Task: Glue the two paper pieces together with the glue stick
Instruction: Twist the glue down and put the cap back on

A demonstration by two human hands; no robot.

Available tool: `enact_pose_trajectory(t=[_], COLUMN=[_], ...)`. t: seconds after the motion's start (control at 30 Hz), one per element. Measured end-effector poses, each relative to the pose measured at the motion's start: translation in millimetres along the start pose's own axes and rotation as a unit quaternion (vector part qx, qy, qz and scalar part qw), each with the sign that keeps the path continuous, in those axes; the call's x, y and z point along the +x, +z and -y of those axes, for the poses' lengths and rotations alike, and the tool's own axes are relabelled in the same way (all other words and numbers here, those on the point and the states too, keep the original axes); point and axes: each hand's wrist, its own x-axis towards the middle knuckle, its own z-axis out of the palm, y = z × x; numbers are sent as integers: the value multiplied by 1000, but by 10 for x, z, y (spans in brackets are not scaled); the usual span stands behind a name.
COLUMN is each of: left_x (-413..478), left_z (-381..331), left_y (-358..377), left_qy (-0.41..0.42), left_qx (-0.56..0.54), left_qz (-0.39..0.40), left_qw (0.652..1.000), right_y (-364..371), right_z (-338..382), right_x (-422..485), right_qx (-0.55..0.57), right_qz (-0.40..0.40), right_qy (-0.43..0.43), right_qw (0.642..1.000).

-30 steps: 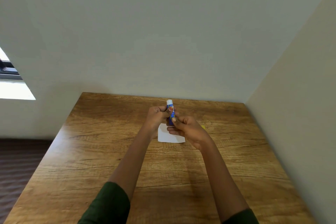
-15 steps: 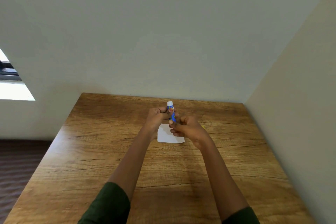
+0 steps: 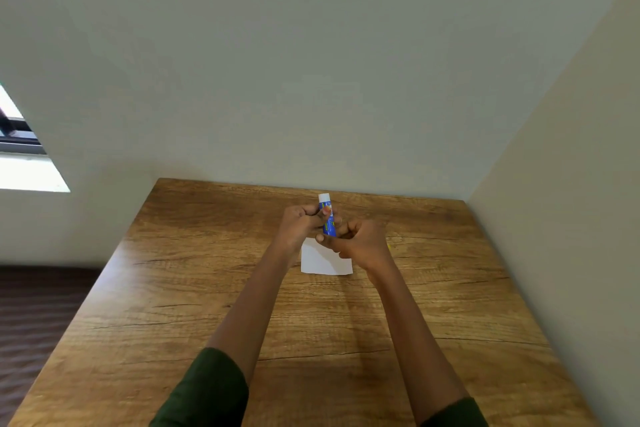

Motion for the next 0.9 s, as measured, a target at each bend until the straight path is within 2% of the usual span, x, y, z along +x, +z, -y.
enact_pose_trajectory(t=[0.07, 0.27, 0.33, 0.53, 0.63, 0.9], left_x=[-4, -19, -22, -22, -13, -3], left_z=[-13, -25, -35, -6, -27, -46], left_y=[-6, -28, -30, -44, -35, -73], left_qy=[4, 9, 11, 9, 6, 15], left_qx=[5, 15, 15, 9, 4, 13], left_qz=[1, 5, 7, -1, 0, 2], left_qw=[1000, 1000, 1000, 1000, 1000, 1000], right_y=[-10, -66, -63, 0, 60, -9], right_z=[-3, 18, 18, 19, 16, 81], right_x=[-10, -18, -16, 13, 18, -5], right_qx=[20, 96, 91, -3, -15, 41], right_qz=[22, 160, 152, 32, 6, 172], right_qy=[9, 59, 48, 16, 6, 45], right_qw=[1000, 981, 983, 999, 1000, 983])
